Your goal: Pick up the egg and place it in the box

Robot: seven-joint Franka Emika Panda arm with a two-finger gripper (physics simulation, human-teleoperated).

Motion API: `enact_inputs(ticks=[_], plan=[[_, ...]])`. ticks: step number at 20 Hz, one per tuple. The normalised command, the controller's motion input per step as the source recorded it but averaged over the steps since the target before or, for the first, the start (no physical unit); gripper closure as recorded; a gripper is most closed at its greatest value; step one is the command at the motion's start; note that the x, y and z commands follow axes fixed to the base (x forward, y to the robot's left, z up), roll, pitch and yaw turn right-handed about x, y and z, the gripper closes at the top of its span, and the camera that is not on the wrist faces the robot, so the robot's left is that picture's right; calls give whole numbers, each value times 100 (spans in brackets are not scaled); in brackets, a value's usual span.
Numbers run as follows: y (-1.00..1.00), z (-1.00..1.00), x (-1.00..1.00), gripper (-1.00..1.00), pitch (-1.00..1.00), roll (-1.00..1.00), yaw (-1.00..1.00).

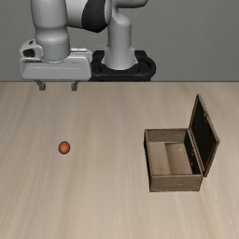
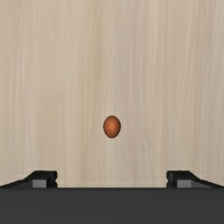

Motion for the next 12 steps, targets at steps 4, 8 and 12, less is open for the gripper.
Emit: enact_inputs(ticks=[4, 8, 12], plan=[[0, -100, 0, -100, 0, 0, 0], [0, -100, 0, -100, 0, 0, 0], [0, -100, 0, -100, 0, 0, 0]])
